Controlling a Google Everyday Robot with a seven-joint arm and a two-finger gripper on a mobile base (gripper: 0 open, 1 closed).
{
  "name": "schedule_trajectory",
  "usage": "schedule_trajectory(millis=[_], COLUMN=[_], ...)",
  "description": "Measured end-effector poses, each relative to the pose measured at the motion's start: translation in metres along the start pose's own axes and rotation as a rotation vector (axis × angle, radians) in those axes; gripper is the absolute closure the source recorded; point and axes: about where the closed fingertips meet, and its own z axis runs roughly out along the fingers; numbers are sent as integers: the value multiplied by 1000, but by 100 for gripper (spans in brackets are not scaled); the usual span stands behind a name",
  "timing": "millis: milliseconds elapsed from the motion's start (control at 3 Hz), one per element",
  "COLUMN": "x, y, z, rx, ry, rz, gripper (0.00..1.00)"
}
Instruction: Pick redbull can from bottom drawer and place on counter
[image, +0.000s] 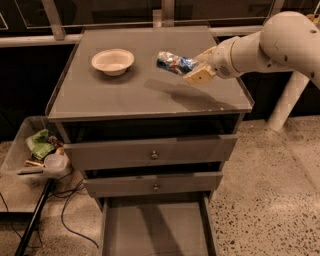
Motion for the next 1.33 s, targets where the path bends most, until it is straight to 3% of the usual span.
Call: schedule_trajectory(millis=[1000, 1333], x=[32, 33], y=[-3, -2], z=[50, 51], rx=[-72, -75], ry=[90, 92], rz=[60, 62], gripper=[100, 86])
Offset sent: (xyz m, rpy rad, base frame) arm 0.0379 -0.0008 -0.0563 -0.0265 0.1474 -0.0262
